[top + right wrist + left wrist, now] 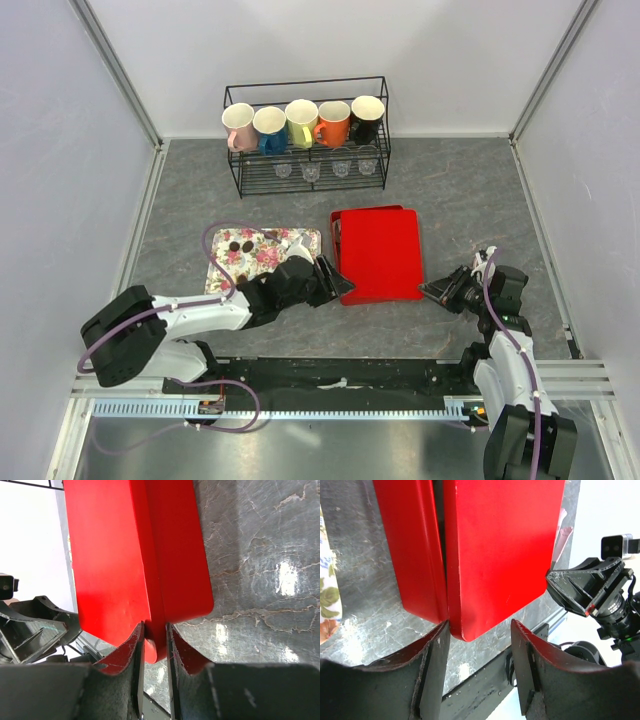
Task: Pack the chocolate
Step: Close the box lid on the packing box.
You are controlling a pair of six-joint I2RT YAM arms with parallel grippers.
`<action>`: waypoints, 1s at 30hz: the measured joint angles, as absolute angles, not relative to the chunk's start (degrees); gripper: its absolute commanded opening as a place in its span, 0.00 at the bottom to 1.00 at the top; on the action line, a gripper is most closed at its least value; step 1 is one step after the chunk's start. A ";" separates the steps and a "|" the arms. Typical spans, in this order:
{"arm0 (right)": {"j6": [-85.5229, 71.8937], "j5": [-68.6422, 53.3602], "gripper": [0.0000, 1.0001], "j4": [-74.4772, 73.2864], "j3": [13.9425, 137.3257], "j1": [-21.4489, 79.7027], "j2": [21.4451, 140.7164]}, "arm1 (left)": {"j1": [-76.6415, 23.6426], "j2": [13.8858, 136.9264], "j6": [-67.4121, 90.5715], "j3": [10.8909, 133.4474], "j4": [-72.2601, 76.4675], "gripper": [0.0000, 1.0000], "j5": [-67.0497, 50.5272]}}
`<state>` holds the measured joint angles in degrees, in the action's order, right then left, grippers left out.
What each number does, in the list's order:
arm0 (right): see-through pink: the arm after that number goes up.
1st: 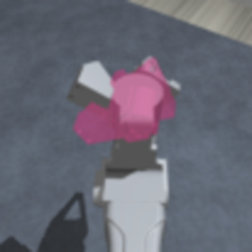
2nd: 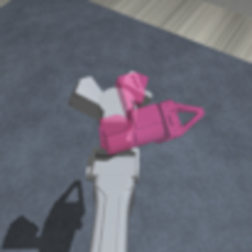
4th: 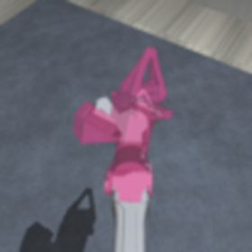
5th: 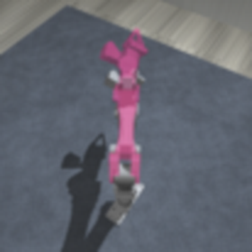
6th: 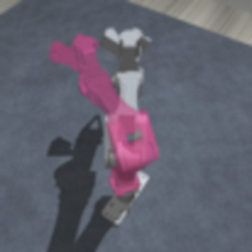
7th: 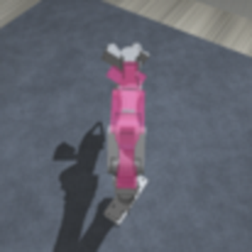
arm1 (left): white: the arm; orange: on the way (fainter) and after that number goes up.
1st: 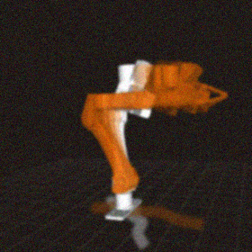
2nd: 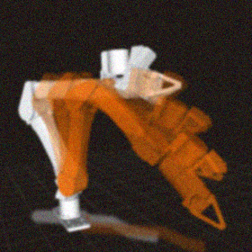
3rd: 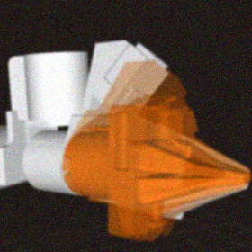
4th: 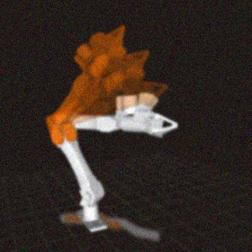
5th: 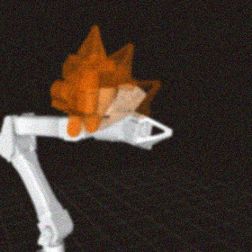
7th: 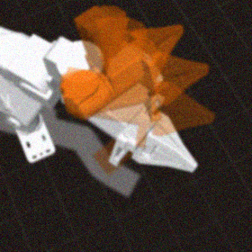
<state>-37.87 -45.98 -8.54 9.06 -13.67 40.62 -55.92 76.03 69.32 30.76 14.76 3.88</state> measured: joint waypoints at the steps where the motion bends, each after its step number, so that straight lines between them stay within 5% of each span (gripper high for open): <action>1: -37.76 -45.95 0.08 -8.67 9.08 -13.67 40.53 | -56.01 75.88 69.32 30.76 14.66 0.57 3.86; 10: -36.62 -45.63 0.10 -9.28 9.50 -13.13 40.42 | -56.40 75.50 68.51 30.79 13.43 0.55 2.68; 25: -34.17 -39.03 0.20 -11.38 13.54 -6.07 42.57 | -56.40 72.90 66.46 30.79 9.26 0.10 5.04; 30: -33.54 -38.89 0.24 -11.70 14.04 -5.32 42.72 | -56.66 69.82 65.39 31.79 7.81 0.05 7.84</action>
